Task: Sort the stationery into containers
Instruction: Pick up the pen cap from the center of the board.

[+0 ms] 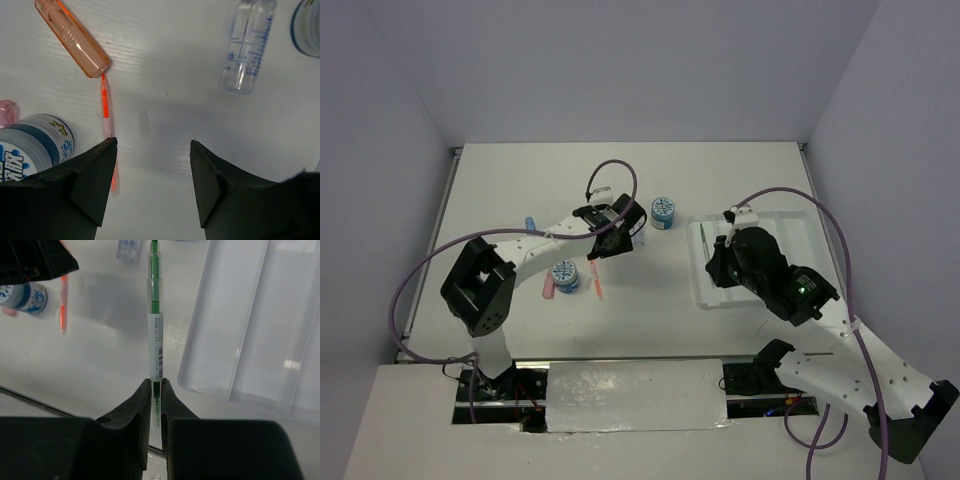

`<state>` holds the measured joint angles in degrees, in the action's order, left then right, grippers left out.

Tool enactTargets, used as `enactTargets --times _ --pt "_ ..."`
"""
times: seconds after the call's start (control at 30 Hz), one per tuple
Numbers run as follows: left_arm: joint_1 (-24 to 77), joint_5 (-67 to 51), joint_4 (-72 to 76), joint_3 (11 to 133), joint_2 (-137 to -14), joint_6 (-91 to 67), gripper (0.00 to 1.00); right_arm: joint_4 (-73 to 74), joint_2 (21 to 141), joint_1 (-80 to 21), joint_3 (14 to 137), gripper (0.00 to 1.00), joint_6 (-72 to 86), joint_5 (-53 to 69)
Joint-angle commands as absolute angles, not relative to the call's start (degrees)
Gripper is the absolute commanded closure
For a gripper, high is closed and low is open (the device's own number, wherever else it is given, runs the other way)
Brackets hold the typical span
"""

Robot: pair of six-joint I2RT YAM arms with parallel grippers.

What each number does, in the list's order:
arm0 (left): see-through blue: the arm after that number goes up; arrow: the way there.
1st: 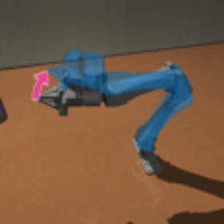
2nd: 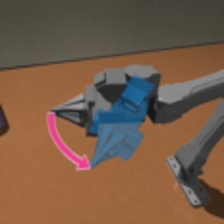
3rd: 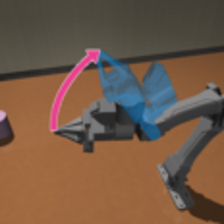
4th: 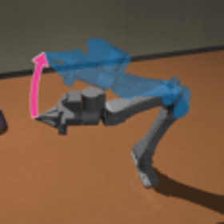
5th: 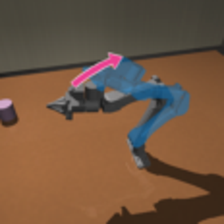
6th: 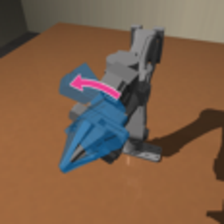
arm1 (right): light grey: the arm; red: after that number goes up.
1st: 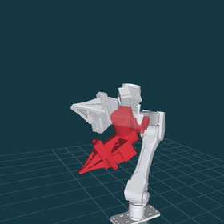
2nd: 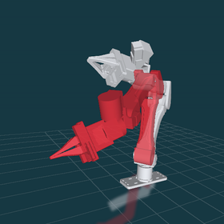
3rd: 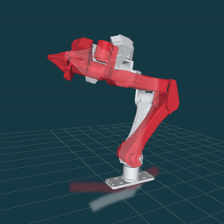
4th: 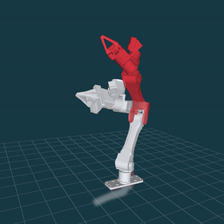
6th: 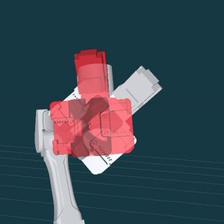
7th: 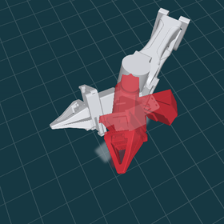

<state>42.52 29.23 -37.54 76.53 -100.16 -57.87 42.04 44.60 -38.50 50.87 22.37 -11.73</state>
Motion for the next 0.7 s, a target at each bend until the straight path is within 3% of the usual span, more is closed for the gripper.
enactTargets --times 0.0,0.13,0.33,0.57,0.67 --pt "42.10 27.34 -38.23 79.01 -102.90 -61.43 0.28 42.01 44.30 -38.94 49.31 1.00 21.53 -10.55" --pt "41.22 24.35 -36.12 76.99 -104.15 -63.19 0.29 42.01 43.95 -38.94 49.22 1.00 21.36 -10.46" --pt "40.78 23.64 -35.95 77.70 -107.93 -63.63 0.40 41.48 44.56 -38.94 48.95 1.00 21.18 -9.93" --pt "39.73 23.29 -34.98 76.20 -109.95 -64.16 0.41 41.40 44.21 -38.93 48.69 1.00 21.01 -9.58" --pt "39.55 23.47 -34.81 75.85 -110.21 -64.16 0.47 41.40 44.47 -38.94 48.78 1.00 20.92 -9.49"
